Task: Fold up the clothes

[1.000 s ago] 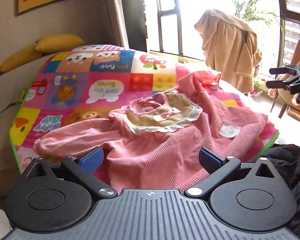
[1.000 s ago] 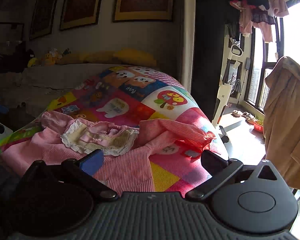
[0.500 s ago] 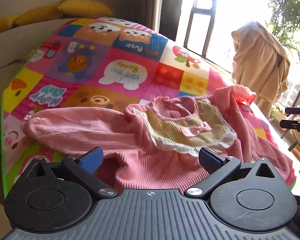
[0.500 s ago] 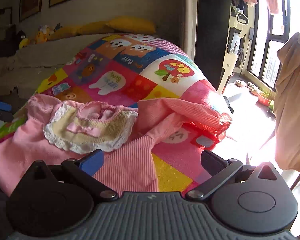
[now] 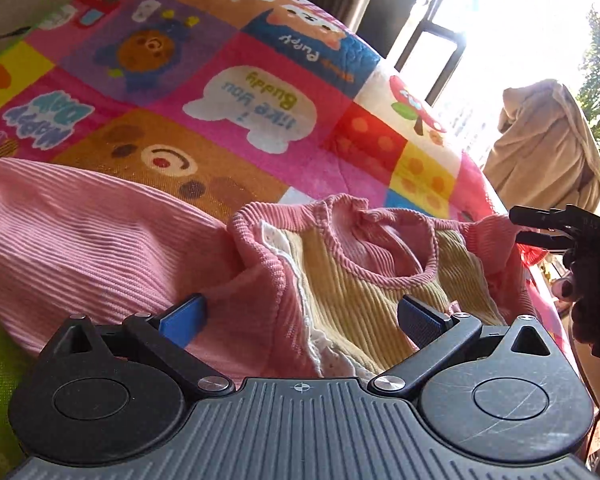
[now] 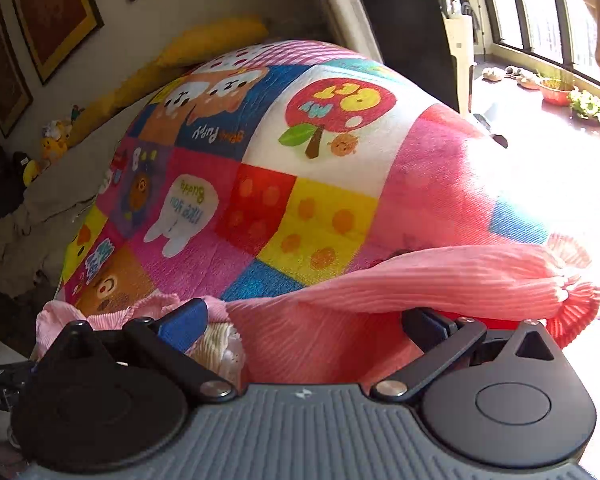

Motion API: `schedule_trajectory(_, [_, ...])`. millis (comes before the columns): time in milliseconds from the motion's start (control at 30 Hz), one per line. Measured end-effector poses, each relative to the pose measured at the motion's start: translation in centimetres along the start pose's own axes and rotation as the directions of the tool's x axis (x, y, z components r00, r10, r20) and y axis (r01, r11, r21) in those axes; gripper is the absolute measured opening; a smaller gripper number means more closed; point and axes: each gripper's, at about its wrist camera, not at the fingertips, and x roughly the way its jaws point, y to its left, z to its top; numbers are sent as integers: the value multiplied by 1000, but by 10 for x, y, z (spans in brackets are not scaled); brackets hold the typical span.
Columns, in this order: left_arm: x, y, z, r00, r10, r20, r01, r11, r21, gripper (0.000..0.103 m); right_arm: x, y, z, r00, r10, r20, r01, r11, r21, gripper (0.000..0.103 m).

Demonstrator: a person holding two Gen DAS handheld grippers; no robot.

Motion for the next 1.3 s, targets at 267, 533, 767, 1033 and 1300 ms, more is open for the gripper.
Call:
schedule_trajectory(267, [-3,1,-9,999,-4,48,3,1000,26,103,-49,-61,-3,998,-25,66,9,973,232,103])
schedule_trajectory(533, [-1,0,-8,999,-1,34,-1,998,59,103,31,-103,26,984,179,-18,-136,806,577,103])
schedule_trajectory(767, [-2,2,-9,999,-10,50,8,999,47,103,-44,-51,52,905,-162,394,74,970,230,103])
schedule_trajectory(1033, [-4,8,-10,997,-35,67,34,999,22,103,27,-33,38,884,-442,151,460,880,-117,103])
schedule_trajectory(1300, [-5,8,-11,996,-40,74,39,999,19,103,94,-38,16,690,-699,188,701,580,-415,103])
